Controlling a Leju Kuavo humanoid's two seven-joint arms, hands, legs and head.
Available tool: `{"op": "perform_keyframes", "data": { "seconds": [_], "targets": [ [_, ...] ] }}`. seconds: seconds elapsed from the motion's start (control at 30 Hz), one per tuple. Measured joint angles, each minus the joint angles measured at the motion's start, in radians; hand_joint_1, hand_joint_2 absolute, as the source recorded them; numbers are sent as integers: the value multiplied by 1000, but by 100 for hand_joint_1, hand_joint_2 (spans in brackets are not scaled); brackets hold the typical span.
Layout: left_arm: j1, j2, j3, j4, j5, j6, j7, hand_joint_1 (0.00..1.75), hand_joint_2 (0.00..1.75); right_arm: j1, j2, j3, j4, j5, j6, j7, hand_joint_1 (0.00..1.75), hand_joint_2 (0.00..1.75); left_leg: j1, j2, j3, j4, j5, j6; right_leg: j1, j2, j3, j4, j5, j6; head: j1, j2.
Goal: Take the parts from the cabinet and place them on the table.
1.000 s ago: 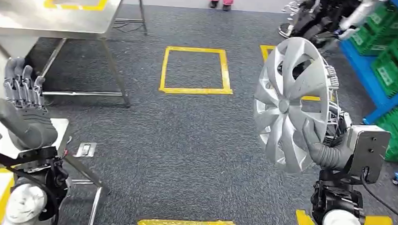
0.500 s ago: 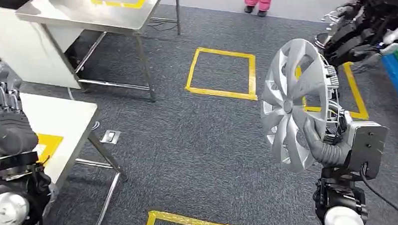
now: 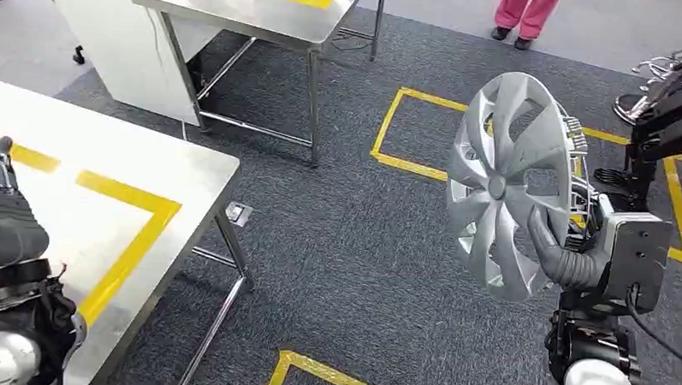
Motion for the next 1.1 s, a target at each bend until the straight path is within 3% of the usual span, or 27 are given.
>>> {"op": "perform_keyframes", "data": {
  "seconds": [0.03,0.07,0.1,0.13,0.17,0.2,0.27,0.3,0.33,0.37,0.43,0.47,0.5,0.53,0.57,0.6,0.63,0.67,0.77,0.8,0.83,0.87,0.93,0.97,1.0,1.03,1.1],
  "targets": [
    [5,2,8,-3,0,0,2,0,0,0,0,0,1,0,2,0,175,175,0,-13,-1,2,0,0,0,2,25,-59,37,-5,3,0],
    [9,4,18,-8,-1,0,8,0,0,0,0,-3,2,0,4,-2,175,175,-1,-28,0,4,0,0,1,12,71,-157,90,-13,5,0],
    [13,5,26,-12,-4,-2,12,0,0,-1,0,-4,2,0,5,-2,175,175,0,-36,-1,5,1,-1,2,34,103,-225,122,-19,7,0],
    [20,9,37,-17,-14,-2,19,0,0,-3,0,-6,2,0,6,-4,175,175,1,-46,-5,3,4,-7,-5,96,131,-285,112,-27,6,0],
    [24,13,46,-23,-20,-1,30,0,0,-5,0,-8,2,2,7,-8,175,175,5,-61,-14,5,9,-14,-2,92,148,-309,114,-25,3,0],
    [36,16,56,-26,-24,2,37,0,0,-7,0,-8,2,4,8,-10,175,175,12,-70,-20,0,16,-25,5,82,146,-302,116,-25,8,0],
    [69,22,84,-39,-27,15,47,0,0,-7,0,-9,2,14,8,-12,175,175,15,-94,-21,-9,26,-40,7,62,151,-316,123,-34,11,0],
    [81,27,98,-45,-27,19,47,0,0,-6,0,-11,2,23,8,-12,175,175,16,-85,-27,-2,21,-40,-8,44,158,-338,135,-37,9,0],
    [90,30,113,-49,-27,22,46,0,0,-6,0,-11,2,30,12,-10,175,175,4,-28,-46,20,0,-42,-3,33,164,-346,138,-40,3,0],
    [92,35,128,-52,-28,23,46,0,0,-7,0,-11,2,45,15,-7,175,175,3,14,-77,94,-46,-44,-1,18,163,-347,141,-46,-8,0],
    [103,35,139,-58,-42,17,55,0,0,-9,0,-12,2,85,28,15,175,175,5,45,-143,245,-111,-49,2,-10,159,-347,140,-47,-18,0],
    [111,35,144,-62,-54,11,67,0,0,-11,0,-12,2,109,37,30,175,175,6,49,-158,283,-119,-52,2,-23,157,-346,140,-47,-20,0],
    [115,35,150,-66,-66,6,79,0,0,-13,0,-12,2,131,46,47,175,175,8,51,-151,276,-109,-54,2,-35,157,-345,139,-46,-24,0],
    [117,37,154,-71,-73,4,89,0,0,-17,0,-13,2,153,53,63,175,175,10,56,-125,234,-84,-55,1,-47,156,-344,139,-46,-27,0],
    [120,42,161,-79,-79,0,103,0,0,-24,0,-13,2,177,61,79,175,175,12,68,-65,137,-44,-56,0,-61,155,-339,136,-41,-31,0],
    [122,45,167,-85,-82,-4,108,0,0,-30,-1,-15,1,191,64,87,175,175,12,95,-8,52,-16,-57,-1,-71,153,-330,131,-34,-33,0],
    [122,46,173,-89,-83,-6,111,0,0,-37,-2,-17,-2,198,65,92,175,175,3,125,16,3,-35,-58,4,-79,149,-321,125,-25,-37,0],
    [126,47,177,-96,-82,-11,117,0,0,-45,-7,-23,-6,204,66,94,175,175,3,107,26,0,-29,-39,6,-87,145,-310,121,-16,-43,0],
    [130,49,182,-106,-79,-15,117,0,0,-75,-12,-34,-10,219,64,94,175,175,-2,77,13,5,-22,-21,4,-116,146,-312,126,-4,-36,0],
    [130,50,182,-110,-77,-17,115,0,0,-86,-12,-34,-10,230,64,96,175,175,5,68,15,1,-17,-13,-1,-93,140,-303,117,7,-35,0],
    [128,52,182,-114,-76,-19,110,0,0,-96,-12,-33,-10,247,65,102,175,175,6,59,14,1,-16,-10,-5,-51,123,-277,95,12,-30,0],
    [125,51,182,-116,-73,-20,107,0,0,-110,-14,-33,-8,263,67,111,175,175,6,51,13,1,-14,-5,-5,-24,97,-215,58,14,-22,0],
    [118,51,182,-117,-71,-28,97,0,0,-138,-18,-33,-2,282,79,142,175,175,2,29,8,2,-11,0,-5,-5,20,-47,-6,15,-10,0],
    [112,51,180,-117,-71,-39,93,0,0,-150,-22,-33,6,283,88,160,175,175,0,17,7,2,-10,1,-4,-4,-4,-1,-10,13,-9,0],
    [100,51,177,-117,-71,-53,88,0,0,-160,-27,-33,17,282,94,170,175,175,-2,4,7,3,-9,2,-3,-2,-6,-1,2,9,-8,0],
    [87,51,173,-117,-71,-63,83,0,0,-170,-32,-33,28,280,99,178,175,175,-3,-11,7,3,-8,4,-2,0,12,-45,38,2,-5,0],
    [65,50,166,-117,-72,-76,82,0,0,-189,-39,-33,44,278,109,190,175,175,-6,-36,7,3,-6,5,4,28,82,-208,126,-19,3,0]
  ]
}}
